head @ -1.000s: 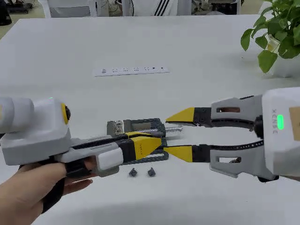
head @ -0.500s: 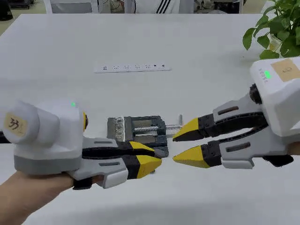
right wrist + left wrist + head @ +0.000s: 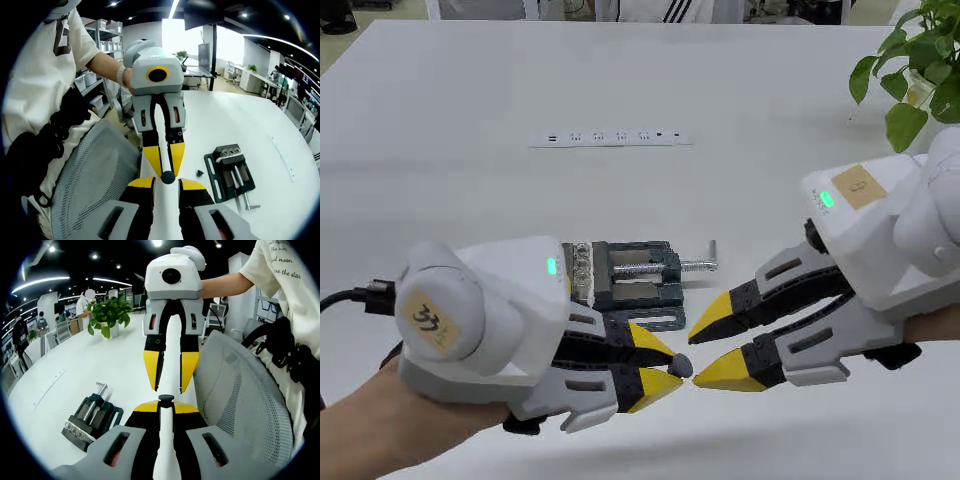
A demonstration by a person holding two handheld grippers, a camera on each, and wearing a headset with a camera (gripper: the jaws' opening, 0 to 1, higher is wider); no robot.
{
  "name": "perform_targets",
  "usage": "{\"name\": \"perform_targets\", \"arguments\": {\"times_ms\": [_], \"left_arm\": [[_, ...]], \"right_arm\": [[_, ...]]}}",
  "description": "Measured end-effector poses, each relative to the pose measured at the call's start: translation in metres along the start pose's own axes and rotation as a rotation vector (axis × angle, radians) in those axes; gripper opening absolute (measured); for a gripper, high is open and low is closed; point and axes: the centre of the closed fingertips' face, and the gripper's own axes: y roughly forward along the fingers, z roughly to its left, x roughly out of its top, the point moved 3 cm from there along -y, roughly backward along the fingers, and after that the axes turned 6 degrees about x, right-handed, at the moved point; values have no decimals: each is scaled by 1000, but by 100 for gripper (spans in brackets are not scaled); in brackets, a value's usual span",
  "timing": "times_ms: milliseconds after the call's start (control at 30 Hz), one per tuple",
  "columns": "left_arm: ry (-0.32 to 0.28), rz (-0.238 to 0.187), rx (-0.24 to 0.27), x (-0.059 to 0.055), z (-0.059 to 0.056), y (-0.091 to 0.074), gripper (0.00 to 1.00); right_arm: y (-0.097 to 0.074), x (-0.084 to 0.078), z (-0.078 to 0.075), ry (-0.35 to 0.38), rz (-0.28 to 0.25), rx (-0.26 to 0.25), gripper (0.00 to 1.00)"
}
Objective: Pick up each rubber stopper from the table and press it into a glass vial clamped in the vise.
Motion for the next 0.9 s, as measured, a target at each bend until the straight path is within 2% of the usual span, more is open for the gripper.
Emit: {"name": "perform_targets", "arguments": {"times_ms": [533, 800, 900], "left_arm": [[26, 12, -22, -1, -7, 0, 5], [10, 11, -23, -1, -6, -1, 5], [4, 12, -20, 0, -6, -1, 4]], "right_arm": [[8, 0, 8, -9, 19, 33, 12], [8, 3, 10, -26, 31, 35, 11], [9, 5, 11, -59, 54, 28, 10]]}}
